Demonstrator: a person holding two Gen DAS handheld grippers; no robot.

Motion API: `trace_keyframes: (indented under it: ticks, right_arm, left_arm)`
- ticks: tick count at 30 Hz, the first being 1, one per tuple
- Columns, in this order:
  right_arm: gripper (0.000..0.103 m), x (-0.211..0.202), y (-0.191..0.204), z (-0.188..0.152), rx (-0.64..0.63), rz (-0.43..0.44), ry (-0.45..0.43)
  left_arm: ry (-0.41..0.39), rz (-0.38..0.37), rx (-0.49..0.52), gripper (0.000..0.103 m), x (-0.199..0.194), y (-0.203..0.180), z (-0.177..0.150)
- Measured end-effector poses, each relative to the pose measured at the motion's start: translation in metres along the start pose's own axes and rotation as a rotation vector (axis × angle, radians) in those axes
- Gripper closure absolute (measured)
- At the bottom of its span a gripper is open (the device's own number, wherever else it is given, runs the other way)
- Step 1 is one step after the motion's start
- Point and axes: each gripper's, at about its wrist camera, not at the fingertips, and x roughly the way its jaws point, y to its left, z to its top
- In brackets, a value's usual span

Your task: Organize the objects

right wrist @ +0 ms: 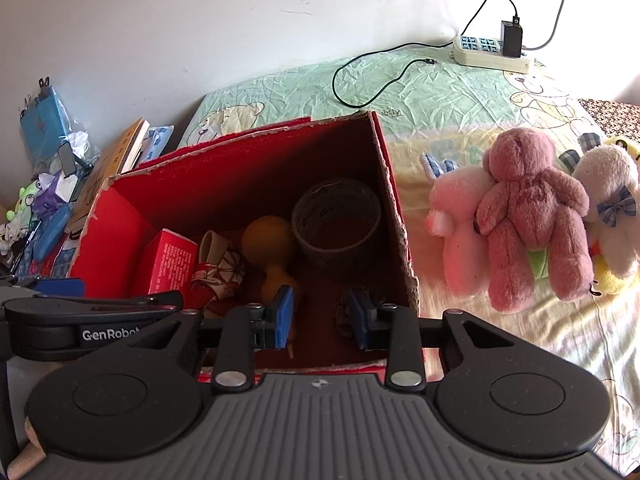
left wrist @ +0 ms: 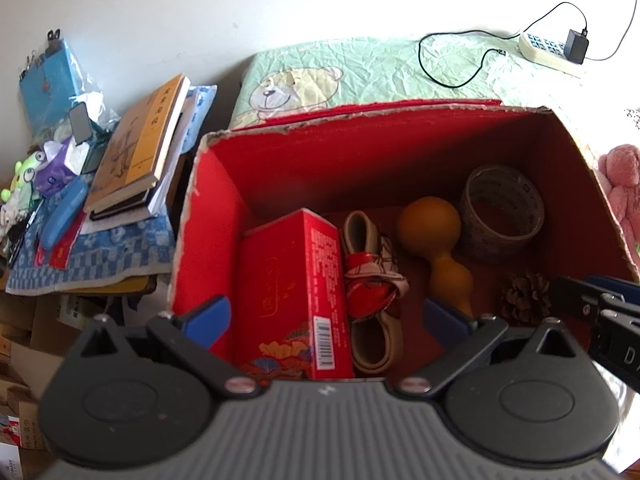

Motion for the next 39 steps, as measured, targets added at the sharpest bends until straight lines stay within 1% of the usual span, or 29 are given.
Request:
trace_keyframes:
  ticks: [7,12,18,25,31,36,39]
  right_arm:
    - [0.069,0.015,0.003,0.010,-0.024,-0.017,0.007]
    - [0.069,0.024,0.005,0.017,-0.038,-0.019,-0.002]
    - [0.069,0.028,0.006,0.019,-0.048,-0.026,-0.001]
    - [0.069,0.025,0.006,0.017,-0.050,-0.029,-0.004]
    - [0.069,0.014,0.008,0.014,-0.075,-0.072,-0.048]
    - [0.066,0.005,0.007,0.015,-0.081,-0.068,-0.066]
    - [0.066,-0.002,0.011,0.017,-0.096,-0.062,-0.086]
  left_arm:
    - [0.037,-0.001,-0.006,0.001,0.019,0.001,0.007]
    - [0.028,0.001,-0.023,0.001,0.026,0.007,0.013]
    - [0.032,-0.025,-0.012,0.001,0.027,0.007,0.014]
    - [0.014,-0.024,-0.008,0.001,0.019,0.006,0.010]
    - [-0.015,-0.026,-0.002,0.001,0.005,0.009,0.005]
    - [-0.050,-0.008,0.008,0.001,-0.010,0.012,0.006]
    - [-0.074,0.019,0.011,0.001,-0.019,0.015,0.011]
